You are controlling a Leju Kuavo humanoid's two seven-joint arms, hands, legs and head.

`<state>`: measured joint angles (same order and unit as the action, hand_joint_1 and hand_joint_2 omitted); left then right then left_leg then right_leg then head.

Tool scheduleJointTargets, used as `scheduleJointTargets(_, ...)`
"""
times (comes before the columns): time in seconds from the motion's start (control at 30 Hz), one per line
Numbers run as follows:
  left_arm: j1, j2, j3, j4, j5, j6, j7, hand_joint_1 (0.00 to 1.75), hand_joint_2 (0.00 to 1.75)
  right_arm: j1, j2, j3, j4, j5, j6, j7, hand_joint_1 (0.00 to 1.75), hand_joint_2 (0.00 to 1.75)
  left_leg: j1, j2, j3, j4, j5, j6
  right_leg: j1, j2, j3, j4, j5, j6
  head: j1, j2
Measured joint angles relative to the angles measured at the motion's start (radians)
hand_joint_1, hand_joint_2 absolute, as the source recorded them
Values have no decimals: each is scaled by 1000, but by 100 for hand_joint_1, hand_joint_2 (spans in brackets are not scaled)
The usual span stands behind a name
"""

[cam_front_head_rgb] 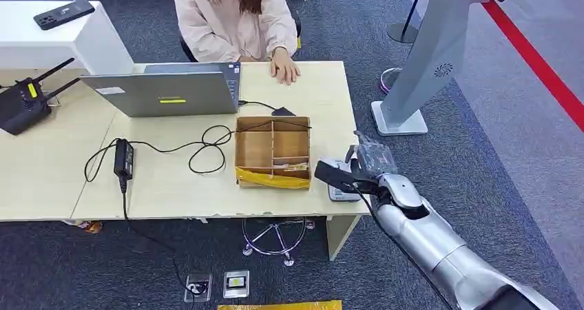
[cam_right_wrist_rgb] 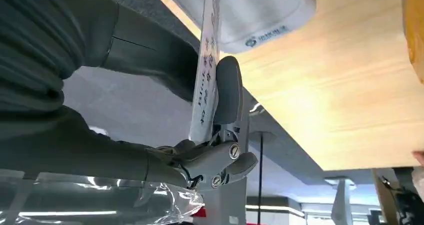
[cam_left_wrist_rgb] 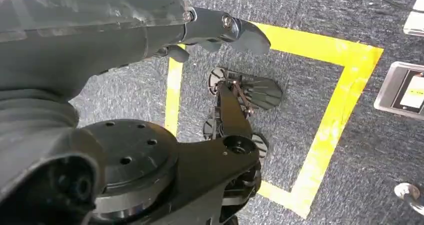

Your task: Pass the card to the sensor for recognition and then transmit it.

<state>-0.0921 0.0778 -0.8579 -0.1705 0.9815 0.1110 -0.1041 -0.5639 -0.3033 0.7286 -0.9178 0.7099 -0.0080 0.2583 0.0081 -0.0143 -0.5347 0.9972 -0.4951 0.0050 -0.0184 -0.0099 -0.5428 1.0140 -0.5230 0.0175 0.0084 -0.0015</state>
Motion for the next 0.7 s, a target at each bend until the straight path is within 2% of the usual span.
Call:
scheduleJointTargets(0.27, 0, 6, 0, 0, -10, -1, -8, 0, 0, 16, 0, -3, 34, -74, -3, -13, 175, 175, 0, 0, 0, 0, 0, 0, 0, 1, 0, 0, 0, 0, 0, 0)
scheduleJointTargets(0.47, 0, 15, 0, 0, -11, -3, -6, 0, 0, 16, -4, -16, 70, -150, -38, -19, 175, 175, 0, 1, 1, 0, 0, 0, 0, 2, 0, 0, 0, 0, 0, 0)
scheduleJointTargets(0.7, 0, 17, 0, 0, -11, -3, 14, 0, 0, 16, -8, -22, 92, -169, -38, -19, 175, 175, 0, 2, 1, 0, 0, 0, 0, 2, 0, 0, 1, 0, 0, 0)
